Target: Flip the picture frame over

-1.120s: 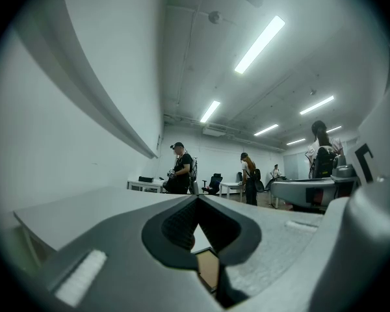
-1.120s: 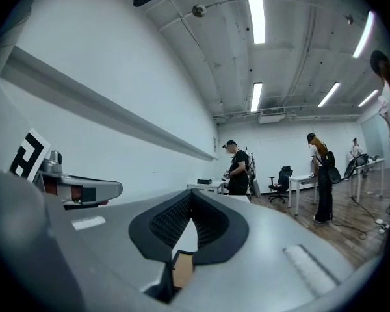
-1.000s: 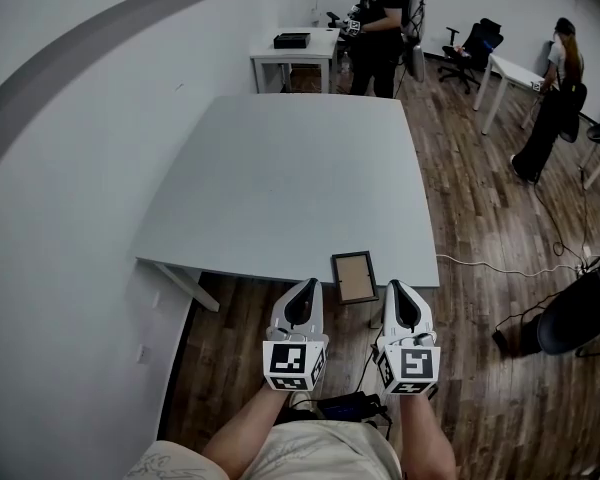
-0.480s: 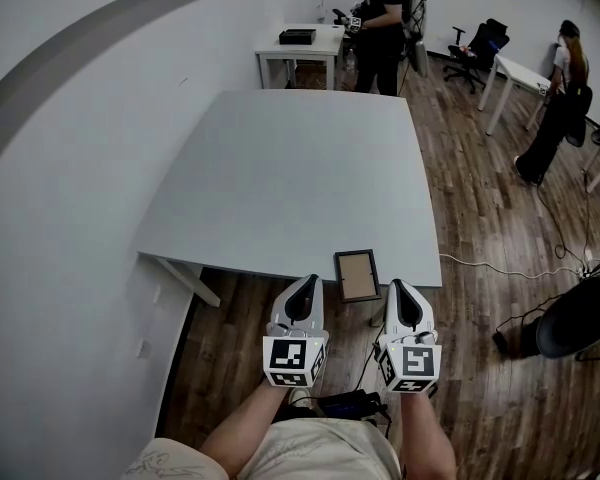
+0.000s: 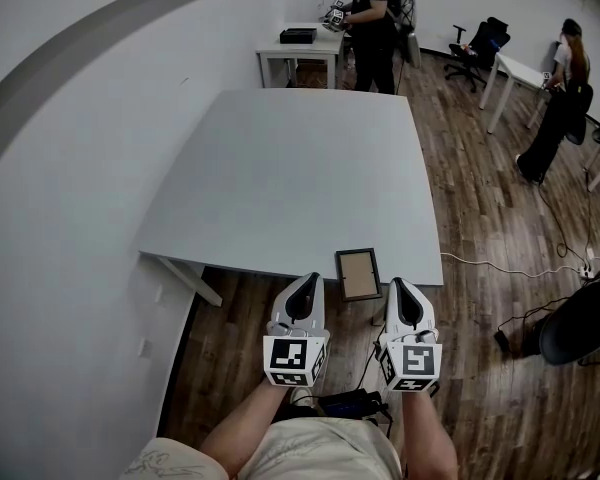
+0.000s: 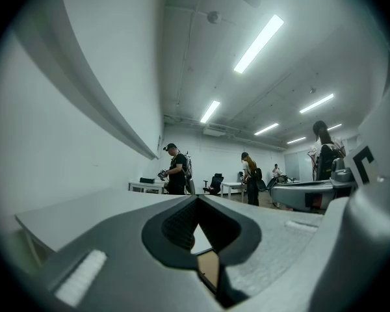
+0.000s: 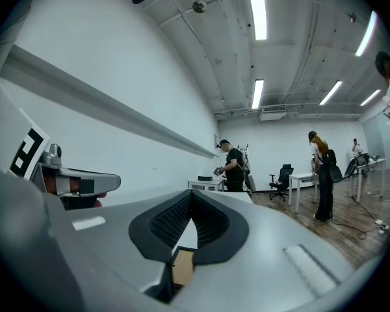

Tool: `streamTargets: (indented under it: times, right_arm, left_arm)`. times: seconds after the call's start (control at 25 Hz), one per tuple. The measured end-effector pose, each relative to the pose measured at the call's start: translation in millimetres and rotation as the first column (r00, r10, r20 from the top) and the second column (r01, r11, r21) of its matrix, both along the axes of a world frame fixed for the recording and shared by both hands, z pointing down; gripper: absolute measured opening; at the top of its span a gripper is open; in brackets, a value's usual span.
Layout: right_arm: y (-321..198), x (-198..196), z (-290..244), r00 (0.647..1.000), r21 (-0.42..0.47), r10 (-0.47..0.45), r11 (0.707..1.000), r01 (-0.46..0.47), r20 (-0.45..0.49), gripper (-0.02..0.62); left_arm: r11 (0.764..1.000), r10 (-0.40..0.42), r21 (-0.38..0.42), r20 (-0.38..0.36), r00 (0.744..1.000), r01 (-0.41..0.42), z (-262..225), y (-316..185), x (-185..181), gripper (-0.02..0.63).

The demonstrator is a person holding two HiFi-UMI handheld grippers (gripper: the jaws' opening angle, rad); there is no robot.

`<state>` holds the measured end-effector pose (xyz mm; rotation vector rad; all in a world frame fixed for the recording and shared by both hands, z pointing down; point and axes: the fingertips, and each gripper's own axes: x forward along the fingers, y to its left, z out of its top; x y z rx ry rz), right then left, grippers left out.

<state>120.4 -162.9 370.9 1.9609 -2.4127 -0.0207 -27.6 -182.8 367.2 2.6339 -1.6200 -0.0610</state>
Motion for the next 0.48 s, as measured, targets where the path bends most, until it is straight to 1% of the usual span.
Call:
streamTargets:
  times: [0.48]
  right_arm:
    - [4.1, -2.8, 2.8, 1.000, -0.010, 0.003, 1.000, -0.003, -0.008, 0.023]
  left_arm:
    - [1.000, -0.002, 0.000, -0.002, 1.000, 0.002, -2.8, 3.6, -4.6, 0.000]
